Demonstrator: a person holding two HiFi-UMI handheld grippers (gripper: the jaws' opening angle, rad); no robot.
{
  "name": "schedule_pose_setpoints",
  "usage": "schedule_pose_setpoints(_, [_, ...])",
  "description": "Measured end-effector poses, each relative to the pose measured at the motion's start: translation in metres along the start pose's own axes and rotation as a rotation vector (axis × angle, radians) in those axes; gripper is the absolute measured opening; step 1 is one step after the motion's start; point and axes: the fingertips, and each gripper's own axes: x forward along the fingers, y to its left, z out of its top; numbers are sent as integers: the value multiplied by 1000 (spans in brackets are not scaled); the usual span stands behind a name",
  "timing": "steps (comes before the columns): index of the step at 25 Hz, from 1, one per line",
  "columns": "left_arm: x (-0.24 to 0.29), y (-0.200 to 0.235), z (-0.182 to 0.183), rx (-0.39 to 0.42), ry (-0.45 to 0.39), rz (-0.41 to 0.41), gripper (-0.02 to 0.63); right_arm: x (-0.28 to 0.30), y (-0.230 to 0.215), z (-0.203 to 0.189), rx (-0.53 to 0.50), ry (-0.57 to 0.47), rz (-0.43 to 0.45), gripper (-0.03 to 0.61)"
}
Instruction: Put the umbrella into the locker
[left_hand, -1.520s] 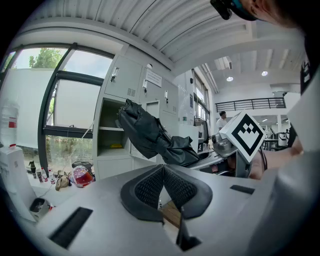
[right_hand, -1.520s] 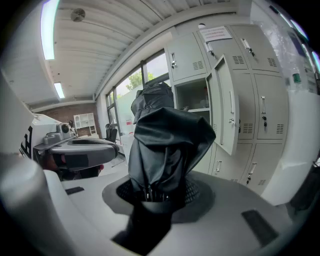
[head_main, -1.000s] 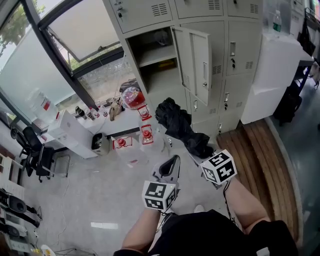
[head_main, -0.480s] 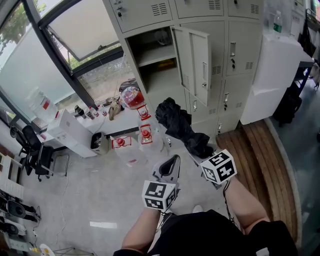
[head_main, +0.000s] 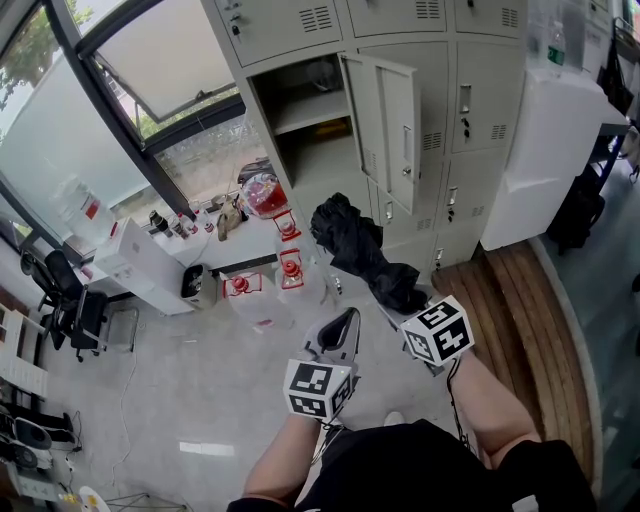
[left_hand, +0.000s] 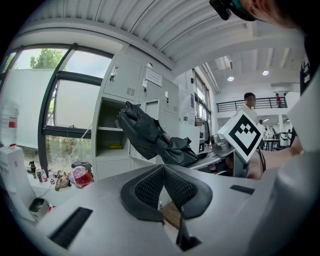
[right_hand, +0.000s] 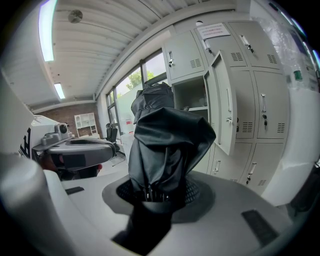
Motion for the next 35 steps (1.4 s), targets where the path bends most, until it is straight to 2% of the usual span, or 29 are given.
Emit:
schedule_pose_setpoints(13, [19, 3, 3, 2, 8, 17, 15, 11, -17, 3, -4, 19, 25, 193])
schedule_pose_setpoints(24, [41, 15, 4, 12, 14, -1, 15, 28, -35, 9, 4, 27, 14, 193])
schedule_pose_setpoints(35, [62, 54, 9, 1, -2, -41, 15, 66, -46, 28, 13, 38, -23, 193])
